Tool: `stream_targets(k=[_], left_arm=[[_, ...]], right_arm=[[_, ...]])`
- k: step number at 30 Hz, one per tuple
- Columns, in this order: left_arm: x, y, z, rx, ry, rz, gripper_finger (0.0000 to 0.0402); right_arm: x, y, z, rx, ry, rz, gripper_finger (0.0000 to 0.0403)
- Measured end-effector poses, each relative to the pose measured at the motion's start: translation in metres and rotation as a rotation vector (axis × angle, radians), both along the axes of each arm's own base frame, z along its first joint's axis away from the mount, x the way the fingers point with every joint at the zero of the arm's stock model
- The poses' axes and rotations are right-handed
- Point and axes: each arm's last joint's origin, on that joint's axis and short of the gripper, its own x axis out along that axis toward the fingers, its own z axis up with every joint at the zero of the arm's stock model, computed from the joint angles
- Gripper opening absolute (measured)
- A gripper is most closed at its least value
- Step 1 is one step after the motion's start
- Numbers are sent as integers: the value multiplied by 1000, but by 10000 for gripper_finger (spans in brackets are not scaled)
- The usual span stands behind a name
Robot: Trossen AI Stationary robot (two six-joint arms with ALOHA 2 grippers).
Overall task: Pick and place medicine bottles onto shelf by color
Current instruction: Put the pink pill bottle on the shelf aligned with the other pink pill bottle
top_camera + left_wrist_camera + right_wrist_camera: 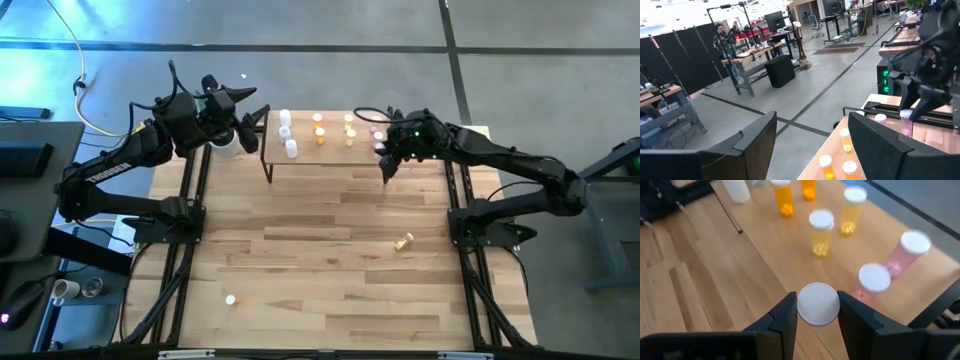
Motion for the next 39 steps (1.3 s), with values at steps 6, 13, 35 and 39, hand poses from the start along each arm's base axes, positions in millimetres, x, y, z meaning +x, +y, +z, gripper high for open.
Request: stream_targets(k=[6,13,35,39], left_arm=[[0,0,0,0,1,0,234],[0,0,0,0,1,0,234],[0,0,0,1,2,0,234],[0,0,0,1,2,0,234]], right_arm=[[1,-1,-13,-17,7,15,114],[1,-1,-20,-54,43,16,114],[7,-8,-28,-53,67,-8,114],[7,-8,-28,-52,66,-12,114]])
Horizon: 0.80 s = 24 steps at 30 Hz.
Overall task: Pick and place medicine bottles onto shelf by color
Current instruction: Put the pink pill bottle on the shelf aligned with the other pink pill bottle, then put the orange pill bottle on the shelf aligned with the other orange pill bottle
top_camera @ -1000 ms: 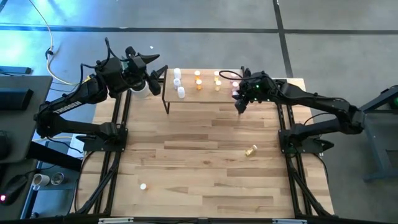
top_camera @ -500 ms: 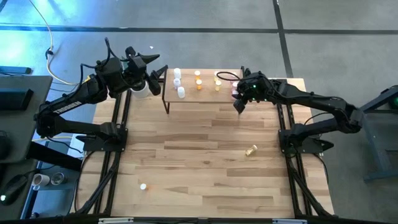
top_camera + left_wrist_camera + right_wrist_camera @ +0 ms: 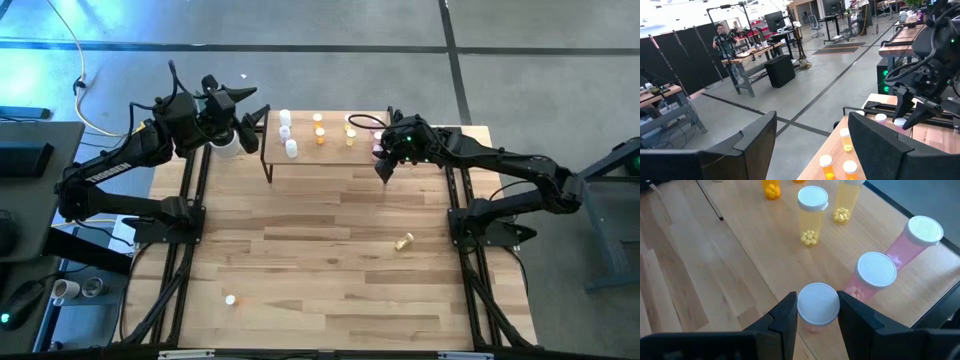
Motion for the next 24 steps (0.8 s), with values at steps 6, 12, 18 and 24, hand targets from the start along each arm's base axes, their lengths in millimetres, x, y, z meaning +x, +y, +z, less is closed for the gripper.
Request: stream_targets(k=[6,12,18,24], left_arm=[[0,0,0,-1,0,0,234],[0,0,0,-1,0,0,234],[0,0,0,-1,-1,0,234],[0,0,0,-1,-1,0,234]], right_arm=[[0,0,0,13,-9,-19,120],[0,0,0,8,-4,-26,147],[0,-1,0,3,-2,-32,158],[-2,0,7,-7,-25,-32,158]])
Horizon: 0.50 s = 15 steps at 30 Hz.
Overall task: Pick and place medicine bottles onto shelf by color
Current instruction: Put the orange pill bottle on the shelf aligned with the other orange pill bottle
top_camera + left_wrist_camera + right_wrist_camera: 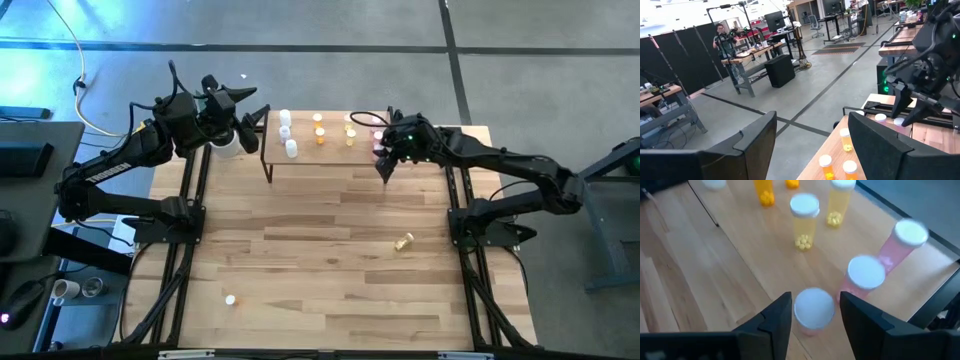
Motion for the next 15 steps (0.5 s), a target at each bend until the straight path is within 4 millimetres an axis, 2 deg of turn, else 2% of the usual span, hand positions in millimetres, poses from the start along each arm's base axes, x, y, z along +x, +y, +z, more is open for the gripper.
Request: stream_targets(k=[15], left_arm=[[0,0,-2,-23,8,1,234]], right_arm=[[-3,2,32,37,-31,-35,158]])
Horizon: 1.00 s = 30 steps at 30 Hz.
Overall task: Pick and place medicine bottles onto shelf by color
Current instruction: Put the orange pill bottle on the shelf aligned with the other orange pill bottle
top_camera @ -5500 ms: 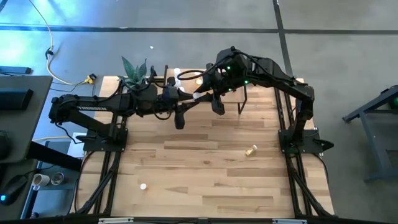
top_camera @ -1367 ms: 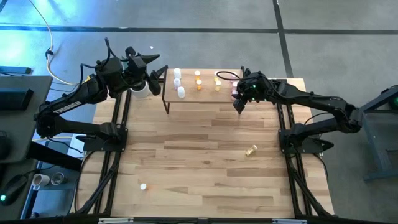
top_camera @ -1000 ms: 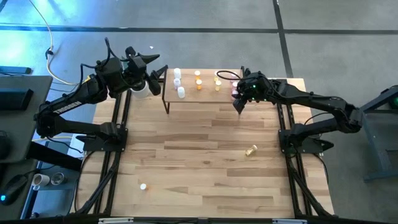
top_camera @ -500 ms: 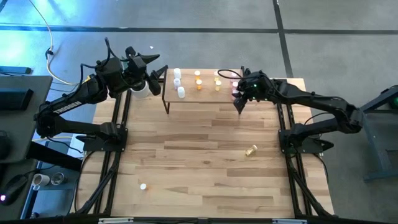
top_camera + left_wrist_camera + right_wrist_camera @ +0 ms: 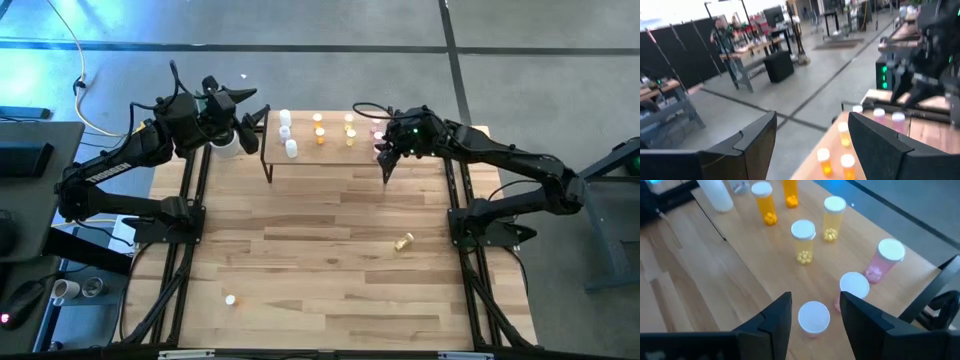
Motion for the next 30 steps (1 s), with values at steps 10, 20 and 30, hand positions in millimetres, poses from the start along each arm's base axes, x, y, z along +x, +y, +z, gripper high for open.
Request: stream_targets(k=[10,20,30], left_arm=[[-3,-2,-20,-122,170,-16,234],[-6,-4,-30,-130,319,-49,234],[-7,-10,-39,-258,339,-168,234]], right_arm=[[4,24,21,199,-101,-67,158],[6,64,10,525,-84,-229,158],[6,93,-12,605,150,-312,158]])
